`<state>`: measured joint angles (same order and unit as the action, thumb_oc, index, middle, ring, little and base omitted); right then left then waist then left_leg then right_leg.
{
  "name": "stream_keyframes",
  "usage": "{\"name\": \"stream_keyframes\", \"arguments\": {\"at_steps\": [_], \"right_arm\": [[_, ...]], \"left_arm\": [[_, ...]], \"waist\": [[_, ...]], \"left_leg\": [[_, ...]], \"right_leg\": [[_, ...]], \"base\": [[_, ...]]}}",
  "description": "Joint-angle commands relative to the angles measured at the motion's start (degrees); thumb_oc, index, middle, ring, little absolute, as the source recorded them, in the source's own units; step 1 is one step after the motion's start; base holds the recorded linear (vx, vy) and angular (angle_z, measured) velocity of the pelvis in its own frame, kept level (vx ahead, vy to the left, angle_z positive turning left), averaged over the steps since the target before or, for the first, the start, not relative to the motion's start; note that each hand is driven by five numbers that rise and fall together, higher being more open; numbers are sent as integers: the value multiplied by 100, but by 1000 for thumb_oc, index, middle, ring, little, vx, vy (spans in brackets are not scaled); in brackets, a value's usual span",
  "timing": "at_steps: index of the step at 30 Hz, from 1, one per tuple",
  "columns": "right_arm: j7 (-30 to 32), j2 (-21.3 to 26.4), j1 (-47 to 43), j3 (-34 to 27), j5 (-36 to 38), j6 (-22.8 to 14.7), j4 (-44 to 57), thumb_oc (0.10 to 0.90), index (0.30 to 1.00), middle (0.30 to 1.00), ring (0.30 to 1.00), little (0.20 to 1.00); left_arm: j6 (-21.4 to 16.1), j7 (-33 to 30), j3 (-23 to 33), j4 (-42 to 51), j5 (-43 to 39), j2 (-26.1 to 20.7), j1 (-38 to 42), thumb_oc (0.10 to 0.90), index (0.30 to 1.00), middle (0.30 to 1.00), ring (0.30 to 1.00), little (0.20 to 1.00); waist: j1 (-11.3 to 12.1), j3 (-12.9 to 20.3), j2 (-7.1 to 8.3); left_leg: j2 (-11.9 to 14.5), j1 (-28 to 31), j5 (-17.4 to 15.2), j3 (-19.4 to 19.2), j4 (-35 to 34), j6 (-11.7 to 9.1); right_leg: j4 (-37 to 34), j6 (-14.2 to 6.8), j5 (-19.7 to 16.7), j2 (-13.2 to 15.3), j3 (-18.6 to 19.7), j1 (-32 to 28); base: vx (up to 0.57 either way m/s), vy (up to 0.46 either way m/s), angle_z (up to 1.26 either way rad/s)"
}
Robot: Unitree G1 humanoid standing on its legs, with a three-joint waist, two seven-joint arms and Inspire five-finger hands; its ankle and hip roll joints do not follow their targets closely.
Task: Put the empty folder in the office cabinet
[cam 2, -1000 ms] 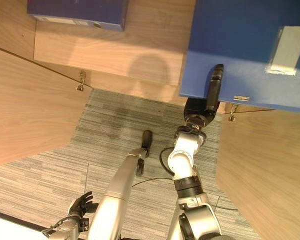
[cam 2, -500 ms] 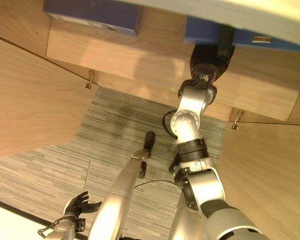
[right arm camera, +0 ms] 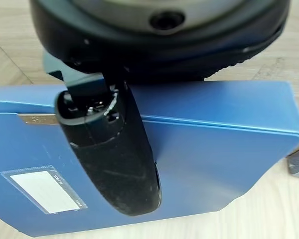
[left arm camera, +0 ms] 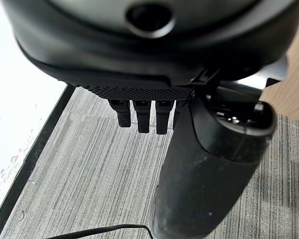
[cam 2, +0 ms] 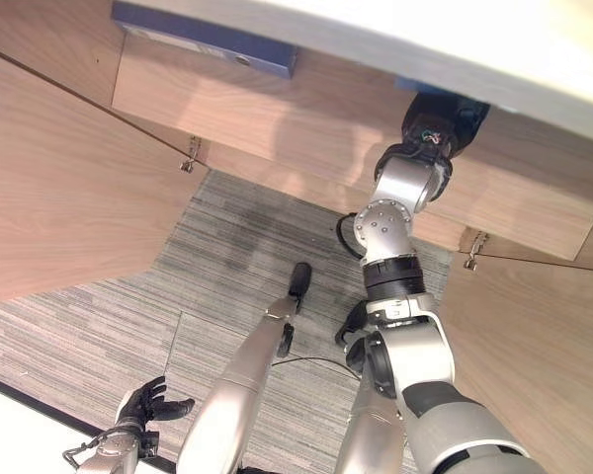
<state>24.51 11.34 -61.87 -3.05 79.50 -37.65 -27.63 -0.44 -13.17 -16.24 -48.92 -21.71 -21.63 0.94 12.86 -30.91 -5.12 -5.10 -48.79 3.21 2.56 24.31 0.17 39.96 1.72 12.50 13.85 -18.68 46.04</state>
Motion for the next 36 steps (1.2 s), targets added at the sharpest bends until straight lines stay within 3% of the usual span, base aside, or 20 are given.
{"name": "stream_keyframes", "arguments": {"at_steps": [1,5,6,7,8,15,22,28,36], "right_arm": [[-274,711,-576,116,-406,-277,620,400,300,300,300,300],[-164,661,-540,121,-443,-232,554,400,300,300,300,300],[-70,618,-537,114,-466,-199,473,689,733,733,733,733],[-64,619,-541,114,-471,-198,472,762,844,844,844,844],[-38,618,-537,132,-482,-154,435,800,900,900,900,900],[89,587,-558,223,-541,-52,325,800,900,900,900,900],[-92,836,-548,548,-382,388,-66,800,900,900,900,900],[-332,1173,-445,1062,-346,1027,-565,800,900,900,900,900],[-253,1075,92,1482,-708,1193,96,800,900,900,900,900]], "left_arm": [[81,-196,-254,-221,63,-305,-538,800,900,900,900,900],[106,-212,-297,-151,44,-294,-534,800,900,900,900,900],[114,-219,-335,-119,38,-291,-528,800,900,900,900,900],[115,-219,-335,-119,38,-290,-525,800,900,900,900,900],[117,-224,-345,-113,30,-293,-522,800,900,900,900,900],[157,-260,-351,-66,-41,-283,-583,800,900,900,900,900],[161,-218,-320,-122,-87,-303,-591,800,900,900,900,900],[174,-185,-247,-151,-191,-344,-615,800,900,900,900,900],[210,-287,-180,-55,-278,-284,-622,800,900,900,900,900]], "waist": [[27,112,-396],[27,112,-410],[24,112,-417],[24,112,-417],[18,112,-420],[18,112,-412],[8,112,-319],[-33,112,-141],[-143,112,85]], "left_leg": [[-48,163,-774,74,127,195],[-48,129,-762,80,125,198],[-53,100,-746,96,108,200],[-54,98,-744,96,107,201],[-59,89,-739,97,96,201],[-65,52,-727,107,84,205],[-49,60,-690,124,23,192],[-1,9,-674,149,45,162],[37,-159,-673,144,96,157]], "right_leg": [[-513,-443,-331,-61,87,-291],[-507,-439,-338,-51,61,-257],[-511,-438,-346,-48,55,-222],[-511,-438,-346,-47,55,-220],[-512,-440,-352,-46,52,-205],[-513,-427,-358,-47,45,-170],[-530,-399,-368,-56,25,-155],[-555,-353,-382,-80,-20,-120],[-564,-328,-425,-117,-72,24]], "base": [[0,0,0],[0,0,0],[0,0,0],[0,0,0],[0,0,0],[-1,0,0],[0,0,0],[-4,-18,0],[0,0,0]]}}
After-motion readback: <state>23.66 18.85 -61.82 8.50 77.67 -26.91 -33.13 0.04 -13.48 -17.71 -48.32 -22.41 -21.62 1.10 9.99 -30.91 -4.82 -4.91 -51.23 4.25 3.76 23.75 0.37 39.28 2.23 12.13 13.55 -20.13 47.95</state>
